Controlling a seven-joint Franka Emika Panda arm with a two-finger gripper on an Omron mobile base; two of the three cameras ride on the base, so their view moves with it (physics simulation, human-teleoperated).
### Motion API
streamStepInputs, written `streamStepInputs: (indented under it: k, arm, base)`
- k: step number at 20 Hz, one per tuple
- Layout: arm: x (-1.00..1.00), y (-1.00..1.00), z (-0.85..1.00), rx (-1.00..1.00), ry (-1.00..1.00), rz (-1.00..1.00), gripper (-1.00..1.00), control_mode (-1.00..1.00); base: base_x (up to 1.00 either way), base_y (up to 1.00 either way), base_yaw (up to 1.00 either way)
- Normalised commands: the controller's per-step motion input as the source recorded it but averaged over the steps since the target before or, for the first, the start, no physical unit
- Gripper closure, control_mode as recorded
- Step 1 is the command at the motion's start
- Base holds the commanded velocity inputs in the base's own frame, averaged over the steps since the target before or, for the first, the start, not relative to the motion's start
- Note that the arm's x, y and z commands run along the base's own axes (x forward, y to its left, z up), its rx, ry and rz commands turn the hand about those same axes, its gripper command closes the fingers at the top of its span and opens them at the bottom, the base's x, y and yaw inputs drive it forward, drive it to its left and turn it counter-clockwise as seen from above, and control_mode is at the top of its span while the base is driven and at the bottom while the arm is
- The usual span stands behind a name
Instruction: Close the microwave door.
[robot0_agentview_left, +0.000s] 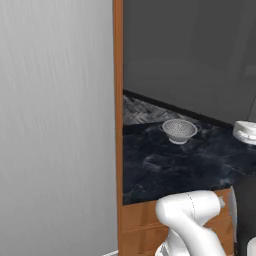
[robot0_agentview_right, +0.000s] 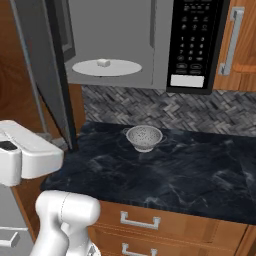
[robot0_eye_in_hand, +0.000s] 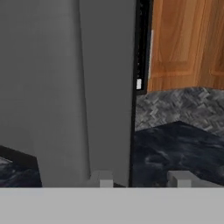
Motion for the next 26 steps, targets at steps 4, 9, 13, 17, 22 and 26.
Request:
streamStepInputs:
  k: [4,9,13,17,22,26]
  arm:
    - [1.0,-0.12,0.0,0.04,0.0,0.11,-1.0,-1.0]
    - [0.99,-0.16,0.0,0.06,0.0,0.12,-1.0,-1.0]
    - [0.95,-0.16,0.0,0.04,0.0,0.12,-1.0,-1.0]
    - [0.96,-0.14,0.0,0.04,0.0,0.09,-1.0,-1.0]
    - [0.9,-0.01,0.0,0.02,0.0,0.08,-1.0,-1.0]
    - [0.93,0.0,0.0,0.03,0.0,0.08,-1.0,-1.0]
  base:
    - [0.0,0.0,0.0]
    - [0.0,0.0,0.0]
    - [0.0,0.0,0.0]
    - [0.0,0.0,0.0]
    - [0.0,0.0,0.0]
    - [0.0,0.0,0.0]
